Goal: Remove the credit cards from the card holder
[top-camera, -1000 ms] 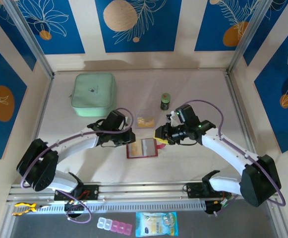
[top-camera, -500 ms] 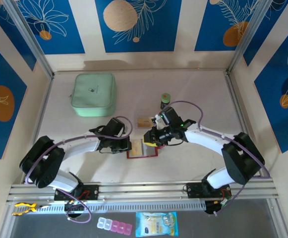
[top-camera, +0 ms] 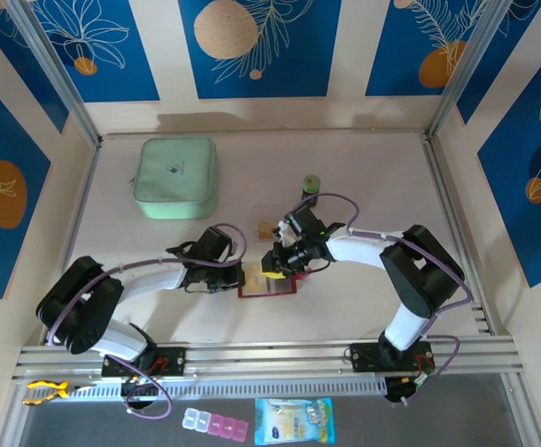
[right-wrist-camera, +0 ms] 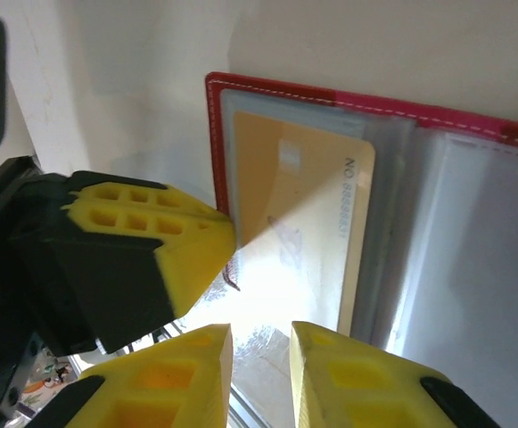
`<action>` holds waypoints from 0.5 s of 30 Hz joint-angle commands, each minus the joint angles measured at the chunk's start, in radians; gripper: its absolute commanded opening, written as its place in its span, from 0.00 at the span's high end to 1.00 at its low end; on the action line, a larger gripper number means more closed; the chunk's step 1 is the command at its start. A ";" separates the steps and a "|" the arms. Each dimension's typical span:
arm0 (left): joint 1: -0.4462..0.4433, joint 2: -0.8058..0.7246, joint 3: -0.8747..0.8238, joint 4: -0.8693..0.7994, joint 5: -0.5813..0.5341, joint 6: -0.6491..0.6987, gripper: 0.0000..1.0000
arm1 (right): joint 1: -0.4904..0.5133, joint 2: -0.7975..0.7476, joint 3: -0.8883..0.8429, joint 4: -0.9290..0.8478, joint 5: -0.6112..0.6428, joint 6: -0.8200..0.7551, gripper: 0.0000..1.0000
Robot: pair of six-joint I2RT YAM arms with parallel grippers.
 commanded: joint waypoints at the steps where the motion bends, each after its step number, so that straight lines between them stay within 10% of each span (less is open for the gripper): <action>1: 0.011 -0.007 -0.009 0.008 -0.008 -0.009 0.96 | 0.010 0.030 0.027 0.000 -0.010 -0.032 0.76; 15: 0.013 -0.014 0.011 0.035 0.007 -0.017 0.97 | 0.014 0.081 0.054 -0.029 0.016 -0.056 0.77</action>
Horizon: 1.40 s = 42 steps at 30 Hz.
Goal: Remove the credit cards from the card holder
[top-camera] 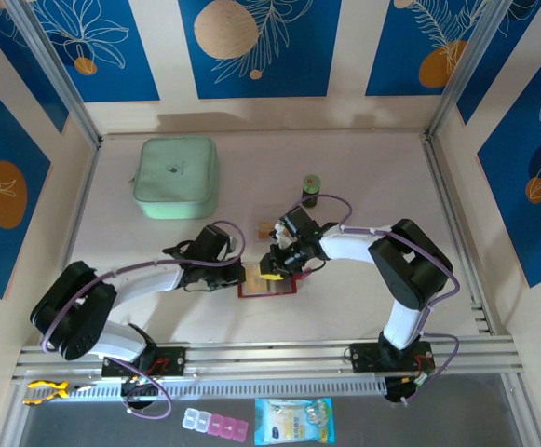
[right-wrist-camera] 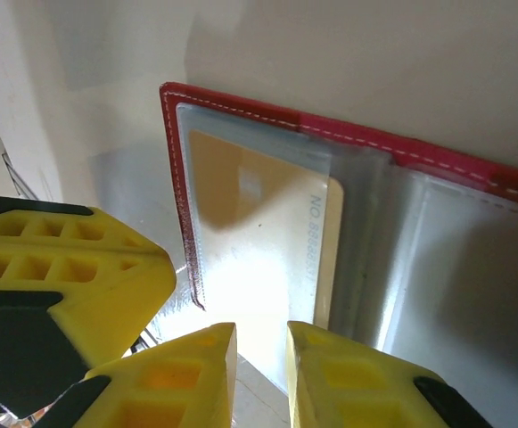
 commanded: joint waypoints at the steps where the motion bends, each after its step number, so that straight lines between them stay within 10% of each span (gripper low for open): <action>1: 0.012 0.032 0.006 0.032 0.011 -0.017 0.97 | 0.005 0.014 0.026 -0.024 0.004 -0.027 0.77; 42: 0.015 0.055 -0.005 0.012 -0.008 -0.006 0.96 | 0.012 -0.001 0.068 -0.167 0.122 -0.089 0.75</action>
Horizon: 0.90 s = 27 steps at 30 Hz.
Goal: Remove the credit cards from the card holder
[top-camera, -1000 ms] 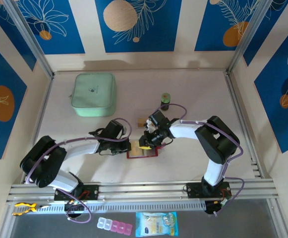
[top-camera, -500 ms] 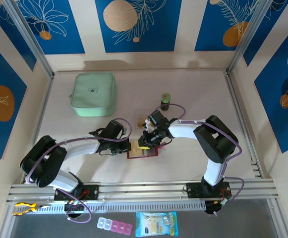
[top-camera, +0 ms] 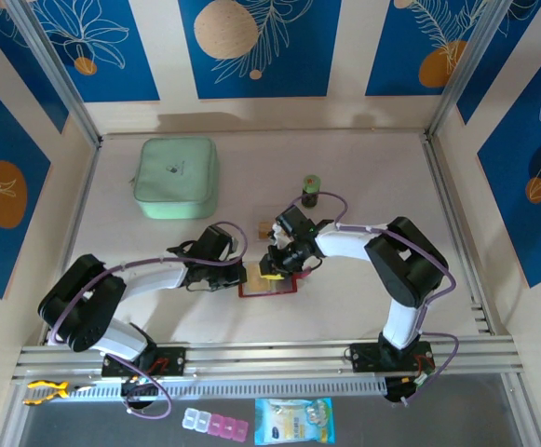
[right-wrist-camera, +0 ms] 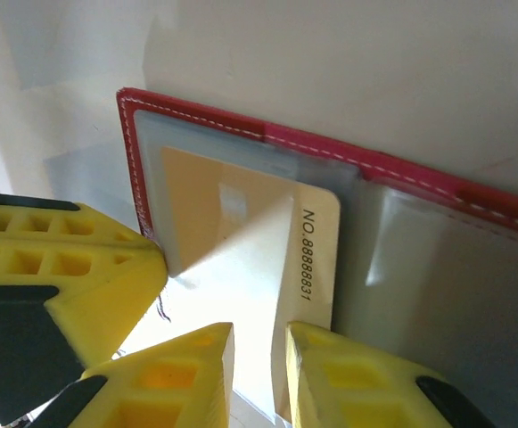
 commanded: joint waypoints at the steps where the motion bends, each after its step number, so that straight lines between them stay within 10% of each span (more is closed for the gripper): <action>1: 0.013 0.001 -0.005 -0.025 -0.010 0.000 0.95 | 0.003 -0.025 0.020 -0.074 0.040 -0.031 0.75; 27: -0.030 0.053 0.147 -0.071 0.021 0.025 0.97 | -0.037 -0.130 -0.033 -0.055 0.051 -0.010 0.71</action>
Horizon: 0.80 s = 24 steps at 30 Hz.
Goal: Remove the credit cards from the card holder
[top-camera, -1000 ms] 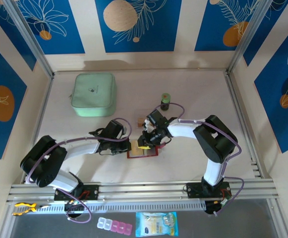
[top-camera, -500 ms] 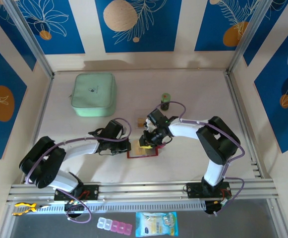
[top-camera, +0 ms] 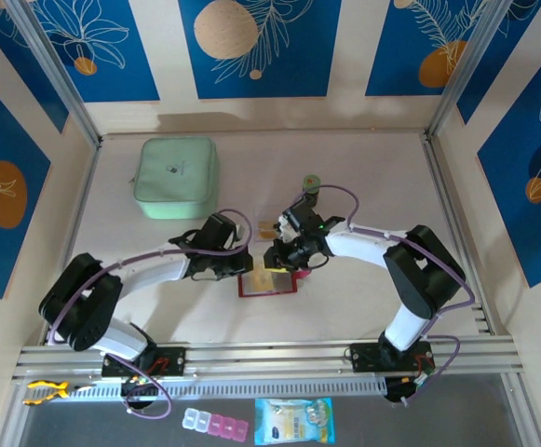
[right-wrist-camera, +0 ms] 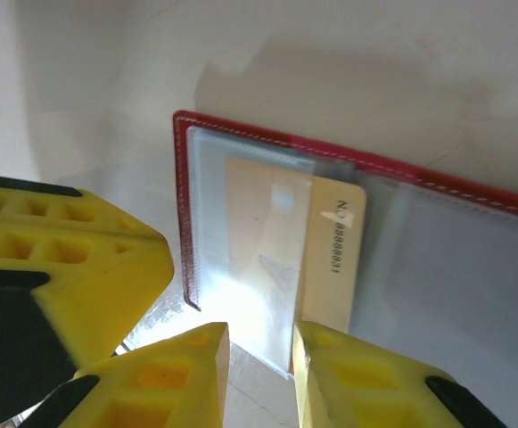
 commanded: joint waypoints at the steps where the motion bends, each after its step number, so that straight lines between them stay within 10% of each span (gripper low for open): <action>1: -0.024 0.045 0.033 -0.034 0.003 0.004 0.97 | -0.011 -0.016 -0.017 -0.021 0.006 -0.003 0.71; 24: -0.033 0.103 -0.003 -0.047 -0.044 -0.016 0.97 | -0.020 0.080 -0.043 0.062 -0.087 0.003 0.69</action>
